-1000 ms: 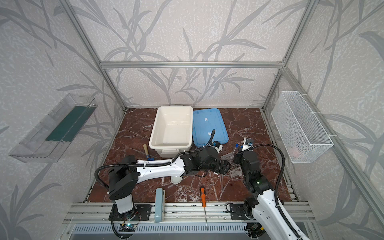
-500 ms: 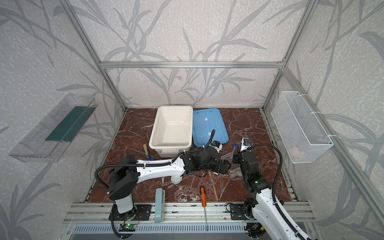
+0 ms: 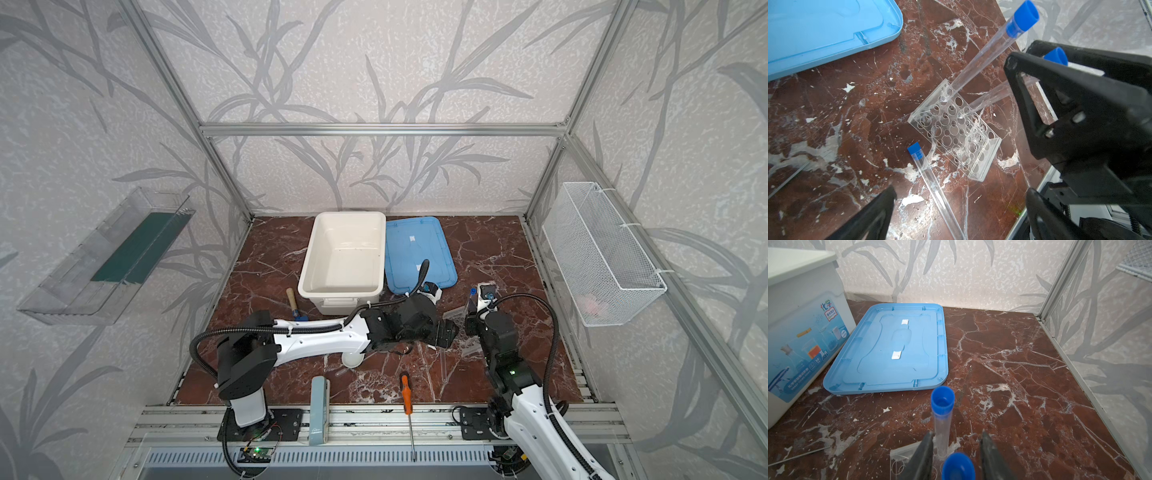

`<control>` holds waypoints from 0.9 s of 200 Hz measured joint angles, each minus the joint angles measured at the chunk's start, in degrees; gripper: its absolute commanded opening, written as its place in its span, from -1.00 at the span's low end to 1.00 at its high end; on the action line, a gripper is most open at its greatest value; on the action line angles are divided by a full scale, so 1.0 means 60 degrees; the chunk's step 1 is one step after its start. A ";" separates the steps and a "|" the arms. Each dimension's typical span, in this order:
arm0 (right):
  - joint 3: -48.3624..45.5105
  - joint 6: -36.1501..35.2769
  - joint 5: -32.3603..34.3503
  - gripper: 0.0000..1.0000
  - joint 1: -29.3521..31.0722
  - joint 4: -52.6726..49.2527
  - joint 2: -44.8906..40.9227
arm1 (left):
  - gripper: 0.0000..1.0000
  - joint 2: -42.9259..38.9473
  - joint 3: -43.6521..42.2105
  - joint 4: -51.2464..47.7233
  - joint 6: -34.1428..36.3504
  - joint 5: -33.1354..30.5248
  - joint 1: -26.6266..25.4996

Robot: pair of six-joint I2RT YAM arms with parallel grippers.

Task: Organize the chemistry lab equipment
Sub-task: 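Carry the tube with the right gripper into the clear rack and release, then lower the left gripper onto the last blue-capped tube and close it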

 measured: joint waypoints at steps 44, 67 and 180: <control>0.0011 0.0171 0.0076 0.32 0.0000 -0.0211 -0.0525 | 0.98 0.0109 0.0229 -0.0852 0.0025 -0.0157 -0.0011; 0.0470 0.0907 0.0331 0.72 0.0000 -0.1290 -0.0958 | 0.89 0.0776 0.1377 -0.2153 0.0106 -0.0160 -0.0073; 0.4492 0.3115 0.1719 0.98 0.0000 -0.6462 -0.1588 | 0.31 0.3570 0.4652 -0.6175 0.0510 0.0160 -0.0652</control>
